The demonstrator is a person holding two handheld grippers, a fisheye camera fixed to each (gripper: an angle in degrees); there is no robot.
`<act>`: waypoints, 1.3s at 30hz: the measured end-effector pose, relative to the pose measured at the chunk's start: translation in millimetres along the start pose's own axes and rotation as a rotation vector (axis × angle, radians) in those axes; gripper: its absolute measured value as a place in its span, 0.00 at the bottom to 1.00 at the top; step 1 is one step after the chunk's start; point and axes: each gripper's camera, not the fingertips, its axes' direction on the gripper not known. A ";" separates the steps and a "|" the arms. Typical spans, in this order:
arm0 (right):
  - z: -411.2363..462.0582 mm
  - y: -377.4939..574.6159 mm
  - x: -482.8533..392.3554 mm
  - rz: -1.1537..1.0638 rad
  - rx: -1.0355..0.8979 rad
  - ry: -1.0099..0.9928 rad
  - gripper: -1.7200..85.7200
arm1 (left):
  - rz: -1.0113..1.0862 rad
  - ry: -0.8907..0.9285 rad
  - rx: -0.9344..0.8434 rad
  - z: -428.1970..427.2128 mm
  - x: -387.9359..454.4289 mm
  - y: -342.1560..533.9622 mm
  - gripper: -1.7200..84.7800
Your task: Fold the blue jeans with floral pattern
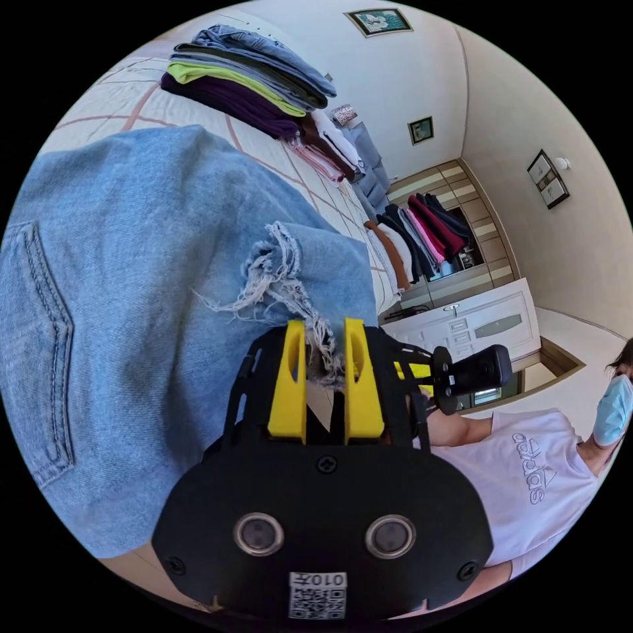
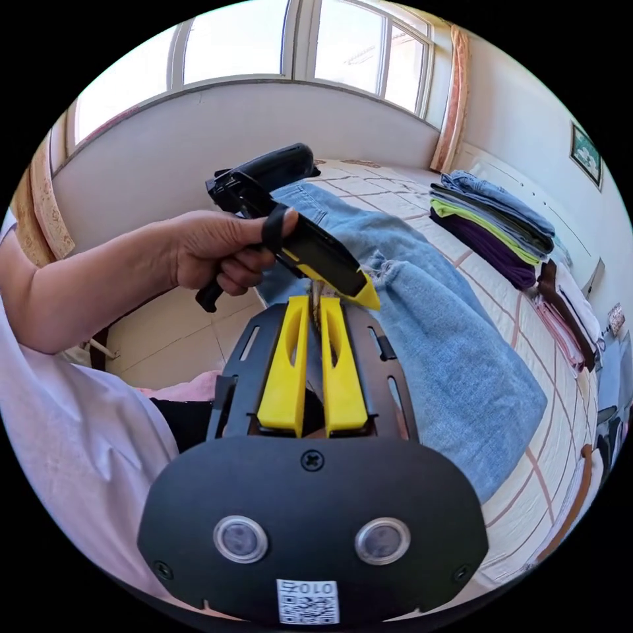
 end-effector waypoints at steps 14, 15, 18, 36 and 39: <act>3.8 143.3 42.2 0.425 -0.153 0.434 0.20 | 0.118 -0.037 0.027 -41.8 59.8 -30.8 0.06; 10.6 143.1 42.6 0.426 -0.174 0.454 0.20 | 0.076 -0.011 0.037 -40.6 54.3 -24.9 0.06; 23.9 135.3 47.3 0.449 -0.164 0.523 0.19 | 0.064 0.051 0.083 -50.1 65.3 -14.4 0.06; 61.3 131.8 85.4 0.323 -0.272 0.536 0.10 | 0.110 -0.142 0.066 -53.9 100.3 18.7 0.07; 57.5 129.9 89.6 0.350 -0.278 0.518 0.10 | 0.134 -0.179 0.056 -74.9 115.2 20.1 0.07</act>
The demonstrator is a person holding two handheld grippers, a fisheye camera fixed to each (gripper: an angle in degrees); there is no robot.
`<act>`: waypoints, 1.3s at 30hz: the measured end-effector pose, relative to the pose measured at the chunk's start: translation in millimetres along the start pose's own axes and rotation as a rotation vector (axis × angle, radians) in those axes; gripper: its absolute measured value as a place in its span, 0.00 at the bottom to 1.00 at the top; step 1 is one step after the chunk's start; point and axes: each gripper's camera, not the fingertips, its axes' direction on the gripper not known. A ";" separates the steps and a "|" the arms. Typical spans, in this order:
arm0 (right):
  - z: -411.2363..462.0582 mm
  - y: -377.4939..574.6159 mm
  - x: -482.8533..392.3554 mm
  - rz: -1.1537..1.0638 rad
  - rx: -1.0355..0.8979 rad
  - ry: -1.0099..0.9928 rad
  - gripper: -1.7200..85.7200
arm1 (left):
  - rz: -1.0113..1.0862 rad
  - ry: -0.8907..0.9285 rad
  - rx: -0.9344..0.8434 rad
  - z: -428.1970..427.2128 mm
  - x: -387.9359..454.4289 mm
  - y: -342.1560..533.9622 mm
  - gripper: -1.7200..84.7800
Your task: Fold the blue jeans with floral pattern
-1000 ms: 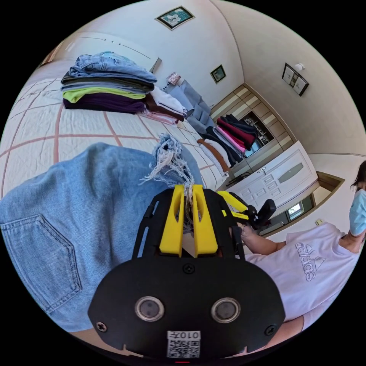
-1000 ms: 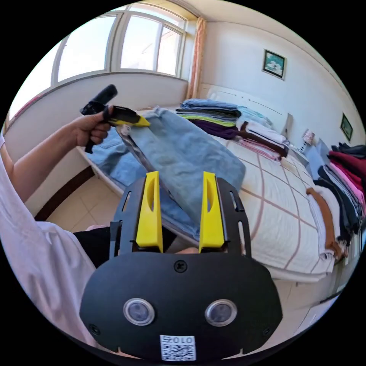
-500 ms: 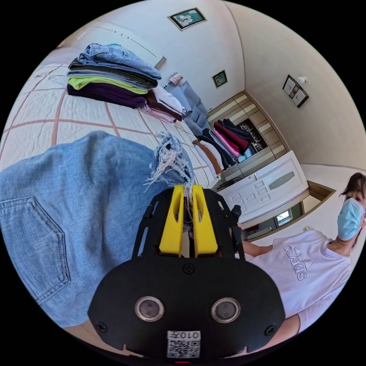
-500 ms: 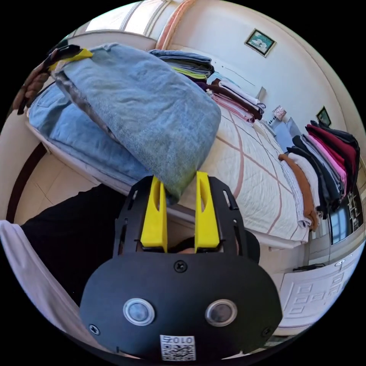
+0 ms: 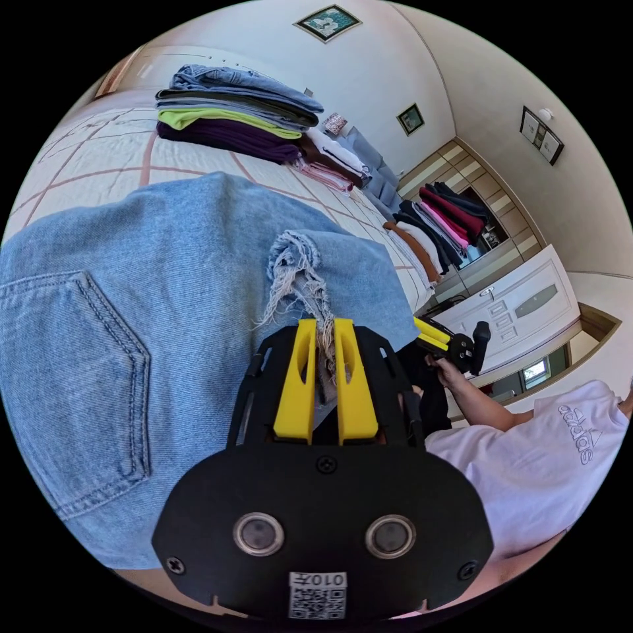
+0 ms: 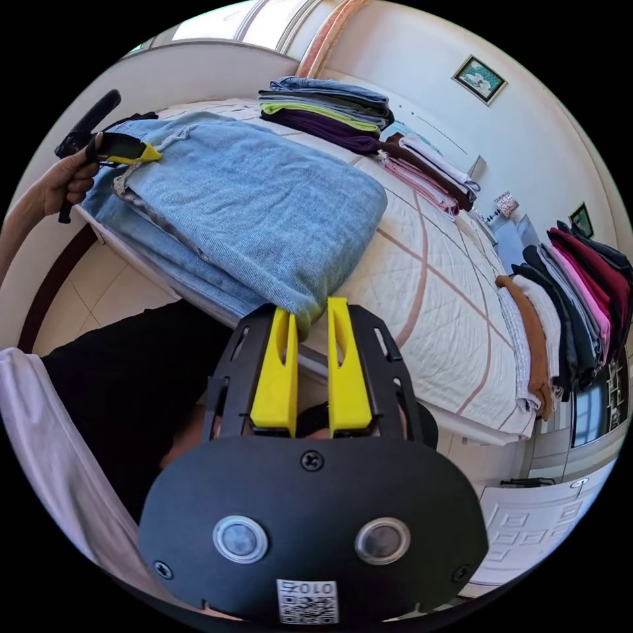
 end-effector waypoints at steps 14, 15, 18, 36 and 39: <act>-69.1 -24.7 -9.7 -0.181 0.252 -0.262 0.12 | -0.253 -0.405 0.398 -223.4 34.1 132.2 0.09; -68.4 -33.8 -11.6 -0.196 0.262 -0.269 0.12 | -0.302 -0.447 0.459 -245.3 33.0 153.7 0.10; -59.0 -91.5 -22.4 -0.277 0.258 -0.309 0.16 | -0.416 -0.474 0.540 -284.7 19.1 199.0 0.12; 17.6 -212.3 -28.7 -0.272 0.049 -0.462 0.20 | -0.571 -0.086 0.717 -366.3 -88.2 221.4 0.20; 12.3 -188.8 -22.0 -0.229 0.068 -0.484 0.20 | -0.619 -0.067 0.760 -372.8 -85.7 223.5 0.20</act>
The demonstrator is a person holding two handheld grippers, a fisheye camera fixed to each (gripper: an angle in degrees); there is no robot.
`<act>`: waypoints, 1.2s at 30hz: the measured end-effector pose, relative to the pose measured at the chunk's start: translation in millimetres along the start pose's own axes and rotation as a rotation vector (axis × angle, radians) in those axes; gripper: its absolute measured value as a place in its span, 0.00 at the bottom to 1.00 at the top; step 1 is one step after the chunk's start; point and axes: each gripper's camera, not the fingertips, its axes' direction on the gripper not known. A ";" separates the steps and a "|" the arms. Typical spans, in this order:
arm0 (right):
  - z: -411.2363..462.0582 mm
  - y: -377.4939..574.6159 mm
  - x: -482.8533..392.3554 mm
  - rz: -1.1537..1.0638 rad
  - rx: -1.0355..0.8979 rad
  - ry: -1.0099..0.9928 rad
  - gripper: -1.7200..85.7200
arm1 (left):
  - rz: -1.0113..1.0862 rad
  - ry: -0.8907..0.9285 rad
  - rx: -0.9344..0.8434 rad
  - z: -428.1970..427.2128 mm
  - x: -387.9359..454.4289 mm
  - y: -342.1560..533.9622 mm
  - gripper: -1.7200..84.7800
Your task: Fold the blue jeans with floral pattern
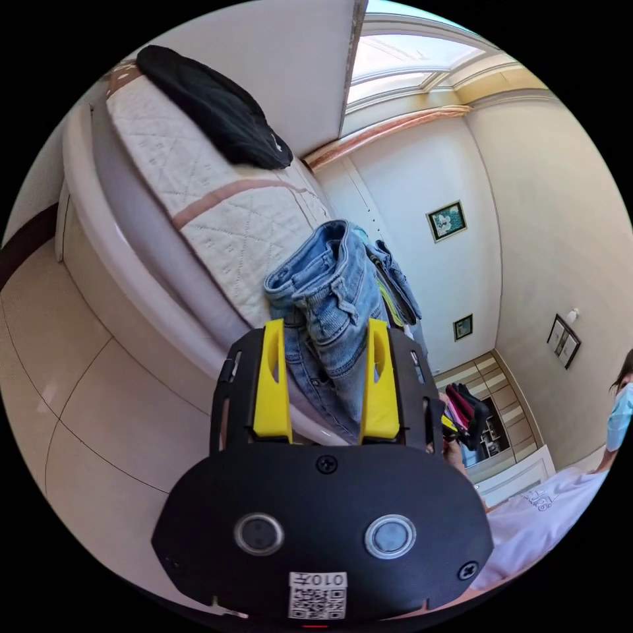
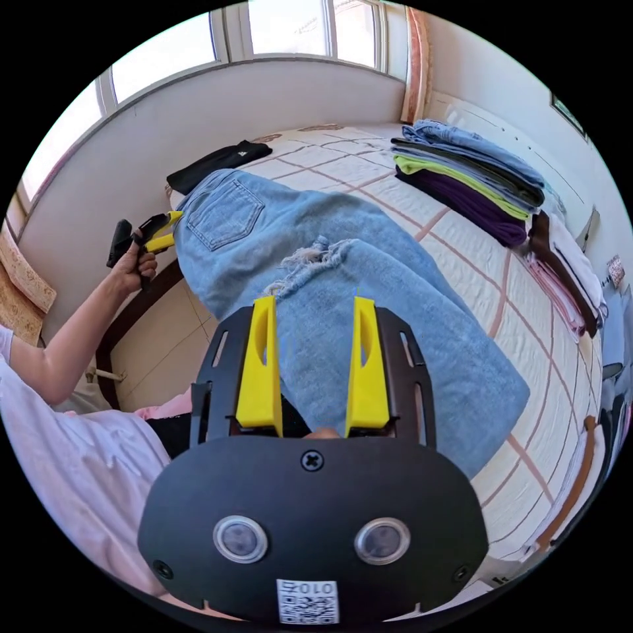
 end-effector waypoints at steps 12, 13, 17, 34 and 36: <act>1.6 23.6 17.3 0.093 0.020 -0.010 0.18 | 0.109 -0.338 -0.003 1.0 69.6 -30.8 0.17; 1.0 24.4 20.2 0.099 0.023 -0.016 0.18 | 0.096 -0.356 -0.003 5.7 71.4 -31.3 0.17; 6.5 30.8 28.6 0.128 0.018 -0.043 0.18 | 0.103 -0.428 0.067 -0.8 98.2 -19.7 0.14; -4.5 27.3 48.2 0.122 -0.010 -0.022 0.14 | 0.209 -0.440 0.172 -16.4 61.4 -6.3 0.18; -7.2 26.8 51.4 0.124 -0.017 -0.024 0.13 | 0.178 -0.368 0.179 -20.6 39.6 -12.3 0.18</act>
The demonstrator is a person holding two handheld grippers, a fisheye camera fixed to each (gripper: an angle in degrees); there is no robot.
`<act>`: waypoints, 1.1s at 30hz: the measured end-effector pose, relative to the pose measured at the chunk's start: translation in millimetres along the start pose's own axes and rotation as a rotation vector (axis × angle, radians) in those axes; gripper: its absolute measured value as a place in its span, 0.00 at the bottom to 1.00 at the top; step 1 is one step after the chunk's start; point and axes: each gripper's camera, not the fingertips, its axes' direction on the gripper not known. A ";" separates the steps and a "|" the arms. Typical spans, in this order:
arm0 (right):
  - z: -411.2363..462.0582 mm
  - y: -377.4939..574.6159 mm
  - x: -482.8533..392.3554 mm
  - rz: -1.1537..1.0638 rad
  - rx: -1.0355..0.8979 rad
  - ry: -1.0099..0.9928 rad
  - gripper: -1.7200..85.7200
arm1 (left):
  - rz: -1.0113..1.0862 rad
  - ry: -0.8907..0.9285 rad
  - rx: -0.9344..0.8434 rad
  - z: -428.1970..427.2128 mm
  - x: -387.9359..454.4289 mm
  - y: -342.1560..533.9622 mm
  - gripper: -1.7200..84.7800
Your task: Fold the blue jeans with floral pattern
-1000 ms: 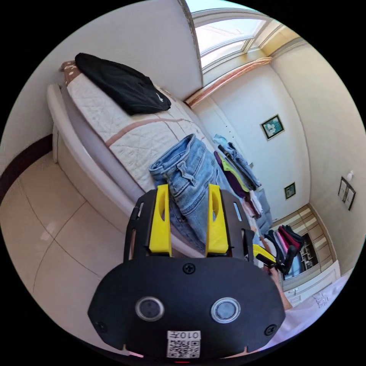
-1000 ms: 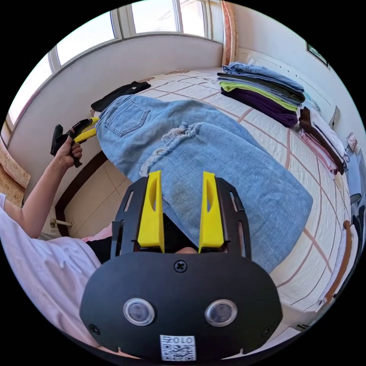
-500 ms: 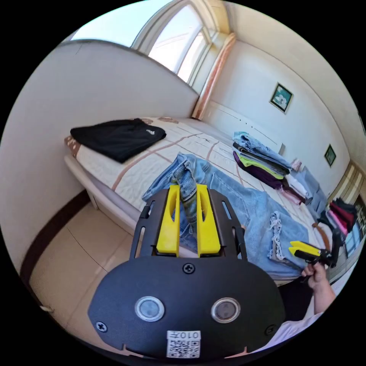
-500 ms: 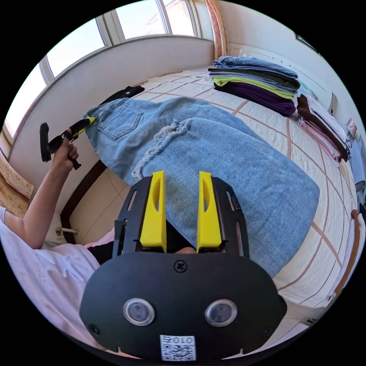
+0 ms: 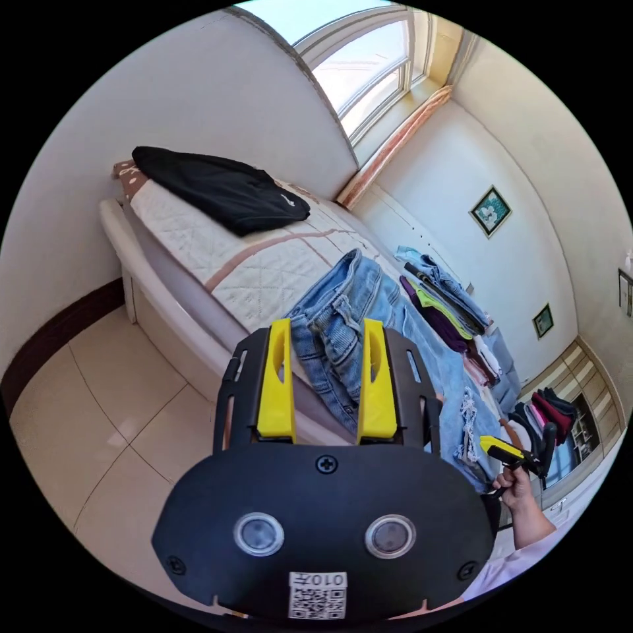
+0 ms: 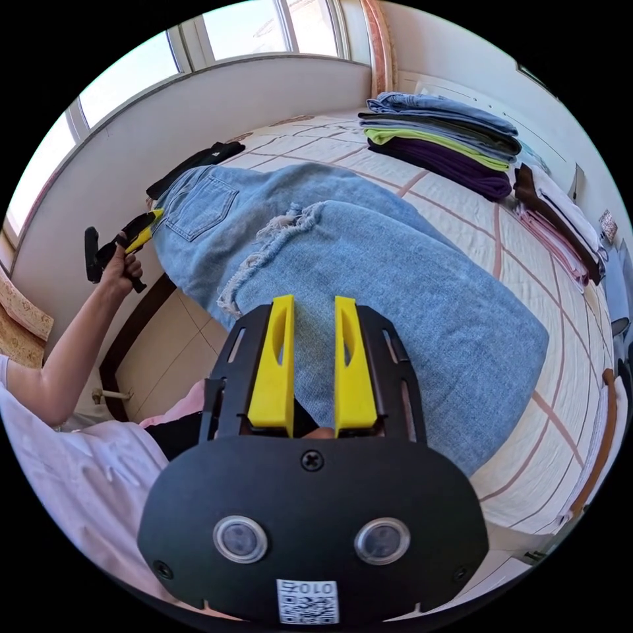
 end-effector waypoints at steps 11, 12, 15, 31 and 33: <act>-21.0 7.0 11.7 -0.004 -0.004 0.015 0.12 | -0.078 0.261 0.021 25.5 -68.5 33.4 0.21; -22.3 7.8 12.8 -0.002 -0.002 0.014 0.12 | -0.080 0.300 0.005 32.9 -72.7 38.4 0.21; -30.2 11.6 18.7 0.006 0.004 0.010 0.12 | -0.080 0.311 0.012 38.8 -78.4 52.8 0.20; -70.6 16.4 34.7 -0.076 -0.066 0.016 0.12 | 0.183 0.377 0.074 28.4 4.0 130.2 0.11; -78.0 21.8 47.0 -0.071 -0.033 0.052 0.12 | 0.325 0.379 0.059 26.0 44.8 136.0 0.10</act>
